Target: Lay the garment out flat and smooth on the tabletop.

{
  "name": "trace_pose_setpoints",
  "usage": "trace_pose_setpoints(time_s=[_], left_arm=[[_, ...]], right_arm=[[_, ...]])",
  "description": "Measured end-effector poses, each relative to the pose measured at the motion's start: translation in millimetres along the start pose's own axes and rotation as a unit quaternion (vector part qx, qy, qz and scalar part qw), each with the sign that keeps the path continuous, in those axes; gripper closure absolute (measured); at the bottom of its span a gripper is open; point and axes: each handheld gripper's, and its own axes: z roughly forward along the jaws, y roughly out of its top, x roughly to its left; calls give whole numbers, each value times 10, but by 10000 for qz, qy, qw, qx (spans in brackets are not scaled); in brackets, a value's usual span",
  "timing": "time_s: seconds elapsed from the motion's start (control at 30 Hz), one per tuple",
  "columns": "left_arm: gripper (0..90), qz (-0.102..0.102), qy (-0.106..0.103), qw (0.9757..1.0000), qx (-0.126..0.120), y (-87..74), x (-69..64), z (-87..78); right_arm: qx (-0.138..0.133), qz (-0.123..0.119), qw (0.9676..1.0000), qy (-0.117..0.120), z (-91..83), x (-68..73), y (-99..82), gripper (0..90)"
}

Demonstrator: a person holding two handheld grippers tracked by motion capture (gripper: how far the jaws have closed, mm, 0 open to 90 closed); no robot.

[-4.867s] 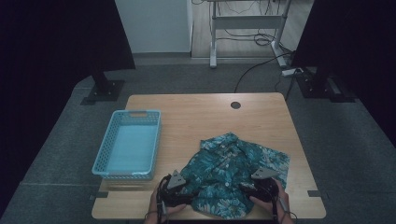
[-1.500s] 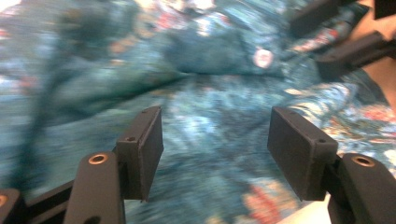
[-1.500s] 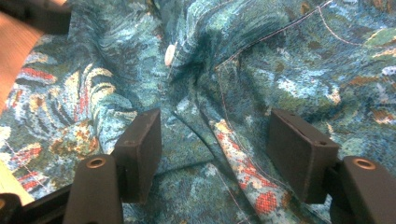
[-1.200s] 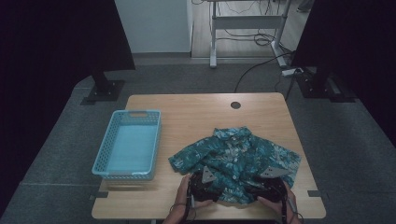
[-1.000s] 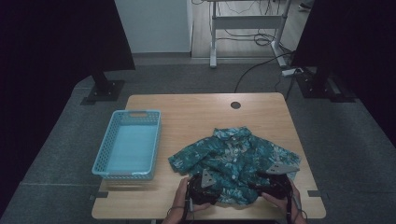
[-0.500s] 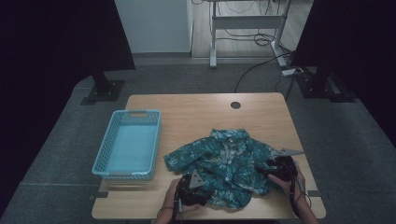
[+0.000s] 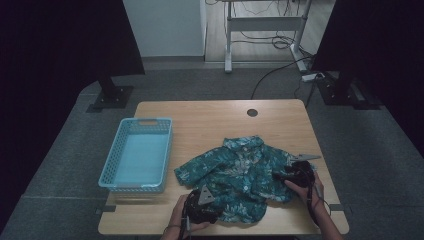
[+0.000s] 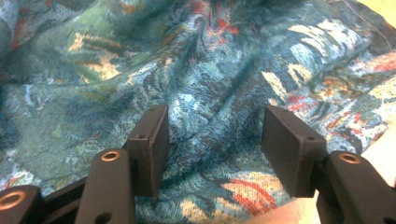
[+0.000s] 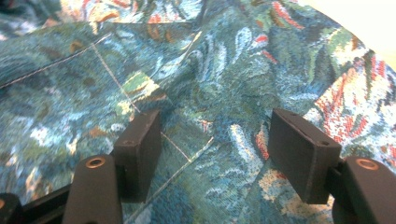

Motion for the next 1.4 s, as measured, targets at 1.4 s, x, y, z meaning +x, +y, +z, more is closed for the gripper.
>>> trace_pose_setpoints(time_s=[1.4], left_arm=[[434, 311, -724, 9968, -102, 243, -494, 260]], right_arm=[[74, -580, 9982, -128, -83, 111, 85, 298]])
